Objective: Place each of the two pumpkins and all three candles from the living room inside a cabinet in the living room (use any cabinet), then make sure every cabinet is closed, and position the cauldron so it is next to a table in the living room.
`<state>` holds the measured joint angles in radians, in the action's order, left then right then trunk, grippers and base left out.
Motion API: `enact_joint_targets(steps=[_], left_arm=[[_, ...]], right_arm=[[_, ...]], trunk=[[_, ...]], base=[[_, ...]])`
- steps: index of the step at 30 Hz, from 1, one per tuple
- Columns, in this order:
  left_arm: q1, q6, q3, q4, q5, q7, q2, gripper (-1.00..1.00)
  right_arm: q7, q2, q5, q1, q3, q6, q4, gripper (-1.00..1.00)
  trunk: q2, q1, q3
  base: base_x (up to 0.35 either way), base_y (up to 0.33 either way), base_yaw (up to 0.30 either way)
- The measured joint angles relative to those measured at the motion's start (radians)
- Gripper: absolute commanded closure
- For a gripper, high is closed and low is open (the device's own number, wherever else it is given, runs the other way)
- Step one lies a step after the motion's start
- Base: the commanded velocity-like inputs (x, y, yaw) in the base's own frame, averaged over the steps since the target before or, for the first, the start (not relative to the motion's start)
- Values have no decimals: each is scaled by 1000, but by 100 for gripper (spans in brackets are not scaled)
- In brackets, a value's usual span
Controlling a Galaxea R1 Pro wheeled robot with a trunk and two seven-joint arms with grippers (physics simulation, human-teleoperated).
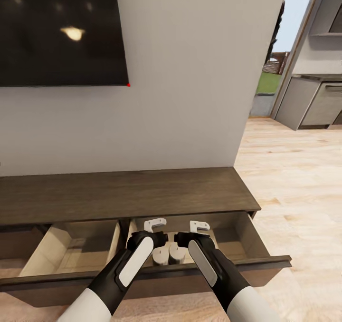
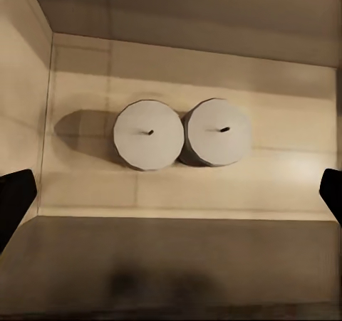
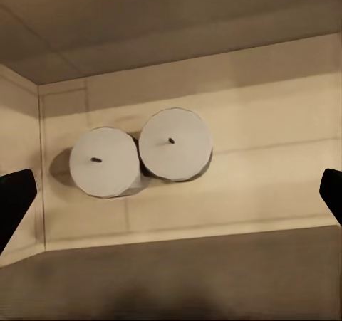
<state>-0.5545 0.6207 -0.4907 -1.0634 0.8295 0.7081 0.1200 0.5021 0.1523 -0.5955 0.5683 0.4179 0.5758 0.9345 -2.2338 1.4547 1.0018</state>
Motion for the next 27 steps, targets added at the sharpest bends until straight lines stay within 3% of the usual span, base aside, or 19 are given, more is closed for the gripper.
enact_joint_targets(steps=[27], left_arm=[[0, -1, 0, 0, -1, 53, 0, -100]], right_arm=[[17, 3, 1, 0, 0, 0, -48, -100]], trunk=[[189, -104, -85]], base=[[-3, 1, 0]])
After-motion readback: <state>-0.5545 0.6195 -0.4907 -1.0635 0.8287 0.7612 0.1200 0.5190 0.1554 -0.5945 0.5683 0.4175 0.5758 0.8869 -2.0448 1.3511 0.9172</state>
